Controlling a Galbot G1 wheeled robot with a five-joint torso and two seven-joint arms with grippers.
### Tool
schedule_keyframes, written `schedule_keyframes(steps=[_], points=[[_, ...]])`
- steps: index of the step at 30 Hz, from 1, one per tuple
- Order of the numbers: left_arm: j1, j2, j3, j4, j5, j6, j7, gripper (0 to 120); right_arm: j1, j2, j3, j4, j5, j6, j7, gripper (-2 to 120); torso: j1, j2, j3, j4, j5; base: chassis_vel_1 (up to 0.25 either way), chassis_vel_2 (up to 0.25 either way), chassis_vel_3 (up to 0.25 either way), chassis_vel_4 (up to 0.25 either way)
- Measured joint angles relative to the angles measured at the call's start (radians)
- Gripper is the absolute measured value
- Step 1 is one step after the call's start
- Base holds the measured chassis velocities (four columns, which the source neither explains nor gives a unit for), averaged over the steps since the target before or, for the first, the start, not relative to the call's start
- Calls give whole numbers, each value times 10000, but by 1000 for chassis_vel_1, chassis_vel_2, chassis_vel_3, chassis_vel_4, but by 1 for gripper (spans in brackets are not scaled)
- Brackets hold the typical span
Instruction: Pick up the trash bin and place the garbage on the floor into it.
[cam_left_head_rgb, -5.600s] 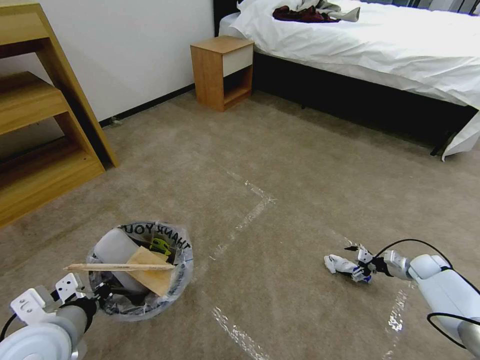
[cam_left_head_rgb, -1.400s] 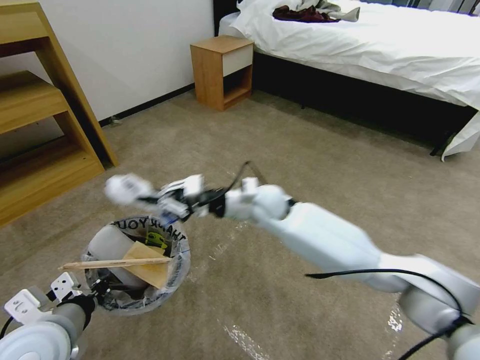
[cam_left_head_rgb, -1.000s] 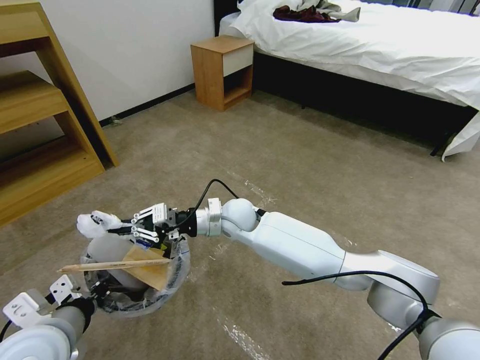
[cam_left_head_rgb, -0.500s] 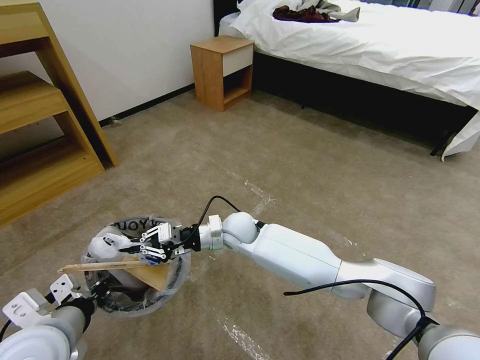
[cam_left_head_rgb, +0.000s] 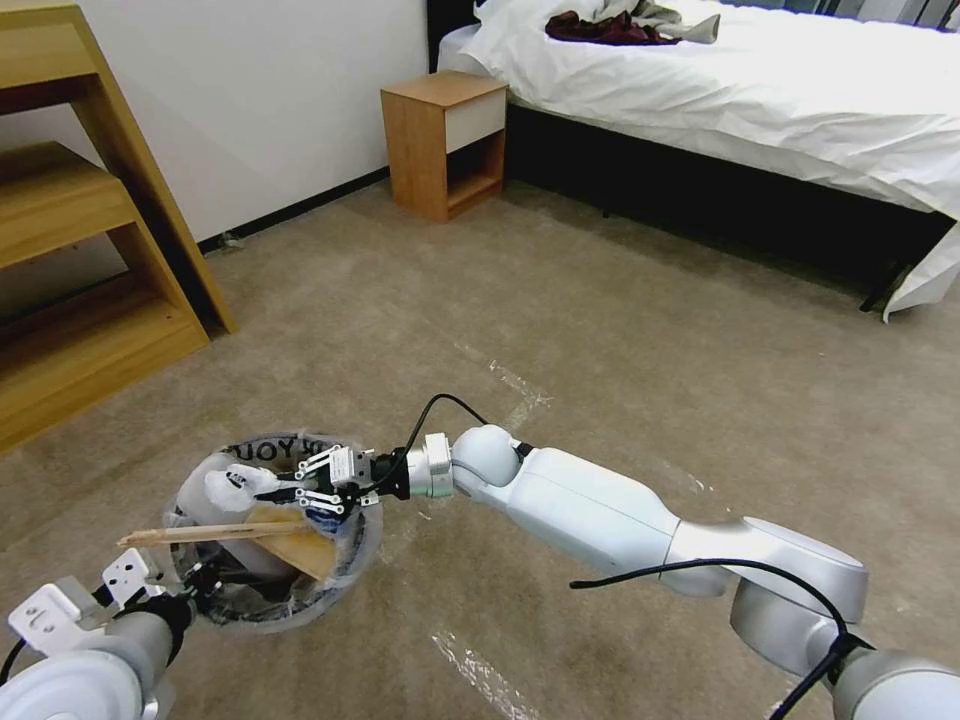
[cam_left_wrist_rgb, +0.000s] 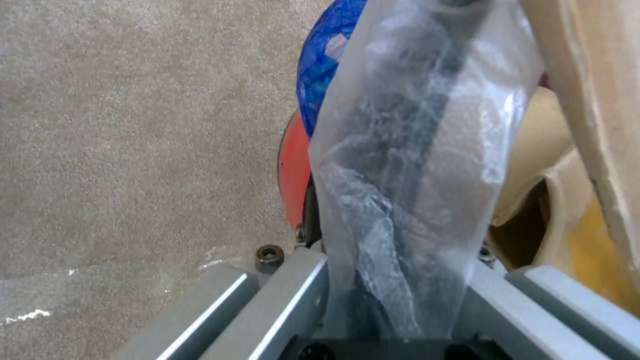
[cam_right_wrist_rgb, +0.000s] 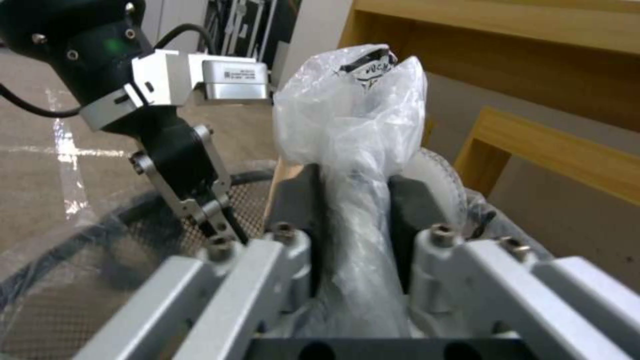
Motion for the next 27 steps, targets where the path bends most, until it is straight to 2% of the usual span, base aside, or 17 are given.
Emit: schedule_keyframes(steps=[1, 3, 4, 7, 8, 11, 12, 14, 15, 20, 22, 27], points=[[0, 0, 0, 0, 0, 0, 0, 0, 0, 0, 0, 0, 0, 0, 0, 26, 0, 0, 0, 0, 0, 0, 0, 0, 0], [5, 3, 3, 0, 0, 0, 2, 0, 5, 4, 33, -7, -67, -7, 0, 36, 0, 0, 0, -1, 0, 0, 0, 0, 0], [5, 3, 3, 0, 0, 0, 2, 0, 5, 4, 33, -7, -67, -7, 0, 36, 0, 0, 0, -1, 0, 0, 0, 0, 0], [20, 43, -12, -2, -5, 0, 4, 0, 43, -21, 116, 94, -62, -122, 100, 53, 0, 0, 0, -1, 0, 0, 0, 0, 0], [20, 43, -12, -2, -5, 0, 4, 0, 43, -21, 116, 94, -62, -122, 100, 53, 0, 0, 0, -1, 0, 0, 0, 0, 0], [28, 33, -4, -31, -11, 1, 5, 0, 94, -20, 133, 109, -41, -108, 209, 66, 0, 0, 0, -1, 0, 0, 0, 0, 0], [28, 33, -4, -31, -11, 1, 5, 0, 94, -20, 133, 109, -41, -108, 209, 66, 0, 0, 0, -1, 0, 0, 0, 0, 0], [50, 7, 13, -49, -5, 7, 5, 0, 107, -23, 123, 121, -48, -98, 232, 76, 0, 0, 0, -1, 0, 0, 0, 0, 0], [50, 7, 13, -49, -5, 7, 5, 0, 107, -23, 123, 121, -48, -98, 232, 76, 0, 0, 0, -1, 0, 0, 0, 0, 0], [87, 2, 8, -72, 6, 12, 5, 0, 105, -45, 114, 156, -52, -75, 243, 96, 0, 0, 0, -1, 0, 0, 0, 0, 0], [109, -1, 3, -80, 12, 14, 5, 0, 105, -81, 122, 221, -46, -59, 242, 99, 0, 0, 0, 0, 0, 0, 0, 0, 0], [143, -11, 0, -101, 21, 17, 5, 0, 141, -181, 279, 462, 12, -72, 240, 100, 0, 0, 0, -1, 0, 0, 0, 0, 0]])
